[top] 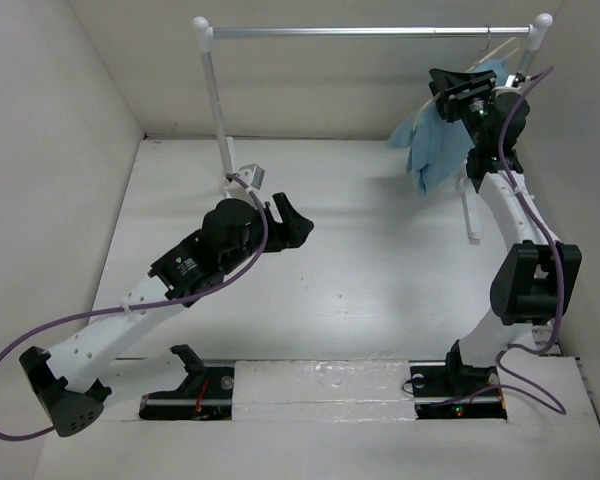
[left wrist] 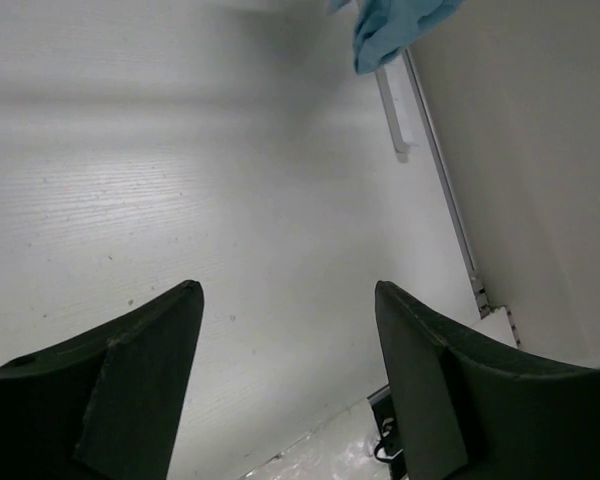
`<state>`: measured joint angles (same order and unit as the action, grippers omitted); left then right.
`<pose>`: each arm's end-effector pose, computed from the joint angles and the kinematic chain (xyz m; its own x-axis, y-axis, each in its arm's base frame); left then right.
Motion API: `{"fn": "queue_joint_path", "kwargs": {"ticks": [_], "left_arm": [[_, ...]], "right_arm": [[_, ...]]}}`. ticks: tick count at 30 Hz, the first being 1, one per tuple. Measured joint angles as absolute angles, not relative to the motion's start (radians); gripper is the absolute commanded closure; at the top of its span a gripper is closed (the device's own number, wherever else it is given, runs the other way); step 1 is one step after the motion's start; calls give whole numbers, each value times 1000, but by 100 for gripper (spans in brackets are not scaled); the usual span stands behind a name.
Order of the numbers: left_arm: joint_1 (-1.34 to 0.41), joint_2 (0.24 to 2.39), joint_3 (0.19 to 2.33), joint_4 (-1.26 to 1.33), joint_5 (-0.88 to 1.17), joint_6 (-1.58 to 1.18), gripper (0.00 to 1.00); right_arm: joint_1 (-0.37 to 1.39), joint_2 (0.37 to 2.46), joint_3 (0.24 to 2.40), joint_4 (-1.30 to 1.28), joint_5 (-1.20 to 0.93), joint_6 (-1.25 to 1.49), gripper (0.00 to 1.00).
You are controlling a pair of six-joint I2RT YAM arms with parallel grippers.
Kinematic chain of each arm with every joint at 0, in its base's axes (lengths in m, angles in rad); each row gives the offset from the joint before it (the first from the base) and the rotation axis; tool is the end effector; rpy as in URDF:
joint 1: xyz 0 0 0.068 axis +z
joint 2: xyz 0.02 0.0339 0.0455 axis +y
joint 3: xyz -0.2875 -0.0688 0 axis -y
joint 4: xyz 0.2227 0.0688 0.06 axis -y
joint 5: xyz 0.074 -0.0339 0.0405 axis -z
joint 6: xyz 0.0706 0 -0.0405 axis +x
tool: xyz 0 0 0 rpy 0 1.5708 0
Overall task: Place the trousers on the hanger
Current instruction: Place the hanger at the clothesline.
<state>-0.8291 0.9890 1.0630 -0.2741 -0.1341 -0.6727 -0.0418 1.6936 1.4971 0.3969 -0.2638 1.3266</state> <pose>0.1561 -0.1564 0.4014 -0.5052 -0.3627 -0.7831 0.4186 0.6905 -0.5899 0.4251 0.0006 0.4425 -0.1605 0.9443 -0.2873 -0.2450 0.2439 0.9384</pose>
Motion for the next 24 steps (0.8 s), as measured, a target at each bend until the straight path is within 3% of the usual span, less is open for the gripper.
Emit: {"fn": "queue_joint_path", "kwargs": {"ticks": [3,4,10,14,24], "left_arm": [[-829,1029,1102,-292,-154,-664,25],[-829,1047,1122,-296,-160,-660,23],[-829,1144,1231,-298,-173,-643,14],[-822,1198,1297,-301,-170,-632,1],[-752,1241,1386,-311,-168,-625,1]], "right_arm": [[-66,1661,1499,368,-300,1274,49],[-78,1654,1502,352,-314,1252,1],[-164,1581,1538,262,-398,1119,0],[-228,1555,1562,179,-452,1048,0],[-321,1529,1633,36,-627,892,0]]}}
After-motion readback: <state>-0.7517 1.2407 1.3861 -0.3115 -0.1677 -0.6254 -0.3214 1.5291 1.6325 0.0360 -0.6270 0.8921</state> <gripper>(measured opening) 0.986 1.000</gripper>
